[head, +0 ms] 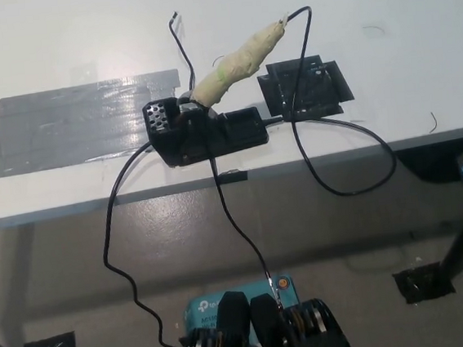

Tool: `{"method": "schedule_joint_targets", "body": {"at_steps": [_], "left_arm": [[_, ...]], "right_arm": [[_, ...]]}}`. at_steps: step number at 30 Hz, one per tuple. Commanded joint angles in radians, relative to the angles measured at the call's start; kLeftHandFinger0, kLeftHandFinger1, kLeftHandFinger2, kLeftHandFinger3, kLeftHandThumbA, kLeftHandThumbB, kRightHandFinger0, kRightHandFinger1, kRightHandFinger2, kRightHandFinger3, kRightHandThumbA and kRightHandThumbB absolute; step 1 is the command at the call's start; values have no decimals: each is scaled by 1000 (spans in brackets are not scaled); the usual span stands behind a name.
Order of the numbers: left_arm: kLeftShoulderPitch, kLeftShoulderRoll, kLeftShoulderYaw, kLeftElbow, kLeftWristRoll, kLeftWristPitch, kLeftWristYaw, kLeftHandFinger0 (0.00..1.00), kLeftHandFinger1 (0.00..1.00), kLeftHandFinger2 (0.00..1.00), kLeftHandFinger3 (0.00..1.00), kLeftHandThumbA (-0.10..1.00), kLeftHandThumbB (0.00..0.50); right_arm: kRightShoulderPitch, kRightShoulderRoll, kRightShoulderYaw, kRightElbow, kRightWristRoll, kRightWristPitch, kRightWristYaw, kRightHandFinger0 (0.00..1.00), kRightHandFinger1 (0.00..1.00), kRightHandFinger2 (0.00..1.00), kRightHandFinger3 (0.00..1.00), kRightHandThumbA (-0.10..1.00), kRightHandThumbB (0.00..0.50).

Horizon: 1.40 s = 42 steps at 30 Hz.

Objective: The robot uses its right hand to grab the soldering gun kept on the middle of the table and pulls it out of its base and keep it on the right side of the base

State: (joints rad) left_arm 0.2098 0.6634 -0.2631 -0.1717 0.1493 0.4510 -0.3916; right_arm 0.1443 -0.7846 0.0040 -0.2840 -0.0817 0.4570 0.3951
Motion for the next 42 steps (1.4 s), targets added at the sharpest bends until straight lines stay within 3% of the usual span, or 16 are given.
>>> {"method": "schedule_joint_targets", "body": {"at_steps": [1, 3, 5, 6, 7, 9, 10, 15, 16, 18, 21, 28, 32, 36, 37, 42], "left_arm": [[0, 8, 23, -11, 32, 19, -40, 1000, 1000, 1000, 1000, 952, 192], [3, 5, 26, -11, 34, 19, -41, 1000, 1000, 1000, 1000, 948, 185], [2, 2, 29, -11, 38, 19, -45, 1000, 1000, 1000, 1000, 949, 186], [1, -3, 37, -11, 24, 19, -43, 1000, 1000, 1000, 1000, 865, 208], [-9, -8, 42, -6, 20, 19, -51, 1000, 1000, 1000, 1000, 858, 220], [-9, -10, 44, -5, 23, 19, -55, 1000, 1000, 1000, 1000, 857, 223], [-7, -19, 55, -11, 18, 19, -58, 1000, 1000, 1000, 1000, 807, 252], [3, -25, 65, -17, 26, 19, -78, 1000, 1000, 1000, 1000, 754, 276], [3, -23, 66, -17, 29, 19, -80, 1000, 1000, 1000, 1000, 751, 263], [0, -18, 71, -16, 36, 19, -86, 1000, 1000, 1000, 1000, 749, 259], [2, -20, 84, -19, 42, 19, -96, 1000, 1000, 1000, 1000, 744, 252], [6, -11, 73, -16, 59, 19, -102, 1000, 1000, 1000, 1000, 798, 201], [-5, -14, 79, -12, 64, 19, -111, 1000, 1000, 1000, 1000, 792, 223], [-6, -23, 90, -14, 67, 19, -119, 1000, 1000, 1000, 1000, 755, 222], [-1, -31, 94, -18, 73, 19, -121, 1000, 1000, 1000, 1000, 730, 215], [1, -39, 96, -14, 96, 19, -131, 1000, 1000, 1000, 1000, 657, 114]], "right_arm": [[-55, -9, -147, -86, -24, 13, -83, 1000, 1000, 1000, 1000, 474, 74], [-162, 13, -198, -135, -70, 13, -69, 1000, 1000, 1000, 1000, 394, 106], [-172, 30, -214, -136, -92, 13, -47, 1000, 1000, 1000, 1000, 388, 106], [-258, 44, -226, -165, -97, 13, -31, 1000, 1000, 1000, 1000, 399, 127], [-335, 51, -222, -184, -146, 13, -6, 1000, 1000, 1000, 1000, 452, 162], [-345, 65, -233, -185, -168, 13, 15, 1000, 1000, 1000, 1000, 459, 164], [-424, 81, -228, -202, -191, 13, 42, 1000, 1000, 1000, 1000, 480, 172], [-653, 126, -125, -181, -299, 13, 83, 1000, 1000, 1000, 1000, 442, 212], [-692, 130, -95, -170, -322, 13, 105, 1000, 1000, 1000, 1000, 470, 255], [-805, 144, -10, -138, -399, 13, 175, 1000, 1000, 1000, 1000, 569, 285], [-983, 199, 103, -71, -457, 13, 264, 1000, 1000, 1000, 1000, 568, 325], [-1237, 252, 328, 166, -499, -11, 223, 1000, 1000, 1000, 1000, 606, 350], [-1330, 272, 439, 284, -565, -96, 203, 1000, 1000, 1000, 1000, 578, 314], [-1371, 276, 510, 327, -599, -128, 192, 1000, 1000, 1000, 1000, 565, 311], [-1393, 296, 551, 360, -632, -149, 183, 1000, 1000, 1000, 1000, 528, 350], [-1385, 336, 583, 413, -650, -211, 124, 1000, 1000, 1000, 1000, 497, 345]]}}
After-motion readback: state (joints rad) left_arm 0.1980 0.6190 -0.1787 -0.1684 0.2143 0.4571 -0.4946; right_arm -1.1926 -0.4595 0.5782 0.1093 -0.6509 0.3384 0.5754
